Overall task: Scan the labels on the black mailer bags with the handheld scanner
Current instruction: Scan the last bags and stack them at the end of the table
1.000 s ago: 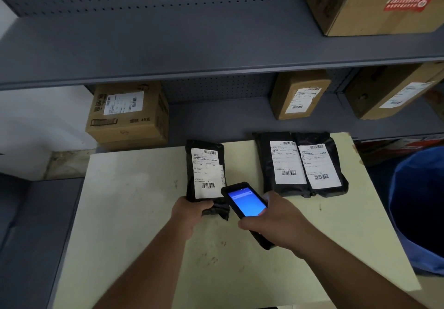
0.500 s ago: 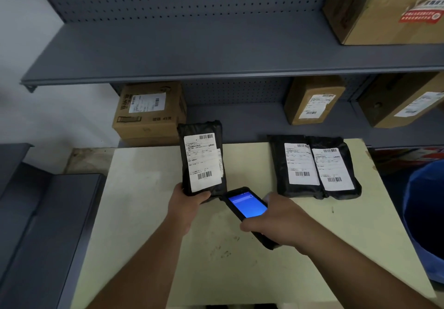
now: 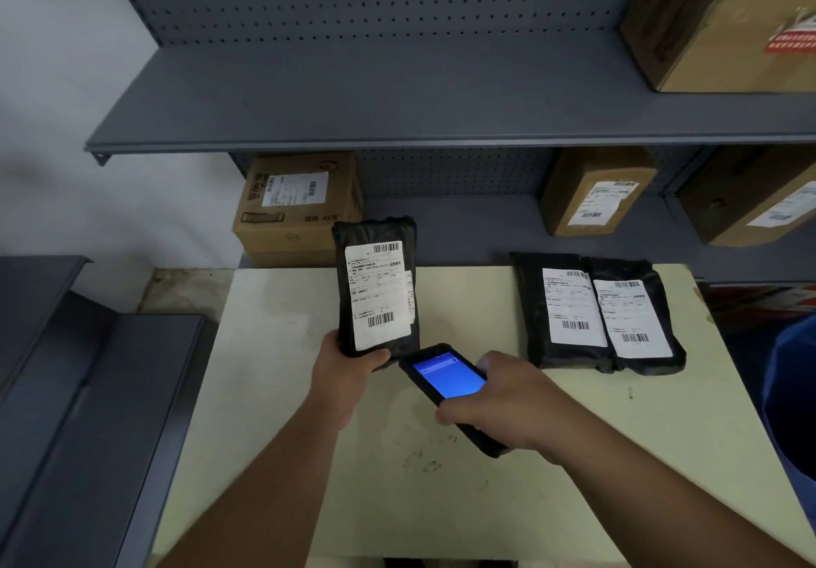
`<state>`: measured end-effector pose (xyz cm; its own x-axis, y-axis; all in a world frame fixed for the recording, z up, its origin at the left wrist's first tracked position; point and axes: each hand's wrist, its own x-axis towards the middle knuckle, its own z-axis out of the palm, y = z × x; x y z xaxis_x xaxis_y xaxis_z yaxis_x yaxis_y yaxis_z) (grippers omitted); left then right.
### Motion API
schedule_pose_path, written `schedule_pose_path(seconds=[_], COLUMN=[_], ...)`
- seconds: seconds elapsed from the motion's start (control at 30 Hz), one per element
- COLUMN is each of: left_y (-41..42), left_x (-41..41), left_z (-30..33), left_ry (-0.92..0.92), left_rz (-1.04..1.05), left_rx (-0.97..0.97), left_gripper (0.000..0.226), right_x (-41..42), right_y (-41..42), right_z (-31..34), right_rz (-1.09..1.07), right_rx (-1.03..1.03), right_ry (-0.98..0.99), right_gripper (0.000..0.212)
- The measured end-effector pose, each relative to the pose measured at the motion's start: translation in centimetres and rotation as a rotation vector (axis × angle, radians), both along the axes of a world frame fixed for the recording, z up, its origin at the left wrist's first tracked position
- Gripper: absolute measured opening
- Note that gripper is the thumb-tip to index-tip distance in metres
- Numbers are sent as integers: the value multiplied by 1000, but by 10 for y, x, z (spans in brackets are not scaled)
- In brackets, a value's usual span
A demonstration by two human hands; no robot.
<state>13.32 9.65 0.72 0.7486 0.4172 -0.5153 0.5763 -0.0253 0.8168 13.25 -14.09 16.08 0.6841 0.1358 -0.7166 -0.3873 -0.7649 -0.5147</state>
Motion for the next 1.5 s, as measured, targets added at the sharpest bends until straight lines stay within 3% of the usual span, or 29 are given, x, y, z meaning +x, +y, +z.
schedule_pose_path(seconds=[0.33,0.53,0.73,0.87,1.07,1.27,1.5], left_y=[-3,3,-3,-15,-41,-84,-140], left_x=[2,0,2,5,12,24,41], left_z=[4,0,-3,1,-3,14,23], left_ry=[-8,41,23,18,13,-17,-26], left_rz=[20,42,23,-18,-50,-88,-159], left_rx=[0,-35,-82,-134,-181,-230,-313], left_gripper=[51,71,72,59,65,39,34], right_x=[0,-1,-1,-1,1,5,8], right_y=[4,3,-1,-11,-37,-68,-114], right_z=[-2,-3,-4,-4,-5,-4,-3], right_rz=[9,21,-13,-38,-101,-149,-217], right_rx=[9,-13,-15,-8,-2,-3,-30], right_ry=[-10,-7,-22,-23,-33,-49,-45], right_gripper=[54,53,52,52,53,50,54])
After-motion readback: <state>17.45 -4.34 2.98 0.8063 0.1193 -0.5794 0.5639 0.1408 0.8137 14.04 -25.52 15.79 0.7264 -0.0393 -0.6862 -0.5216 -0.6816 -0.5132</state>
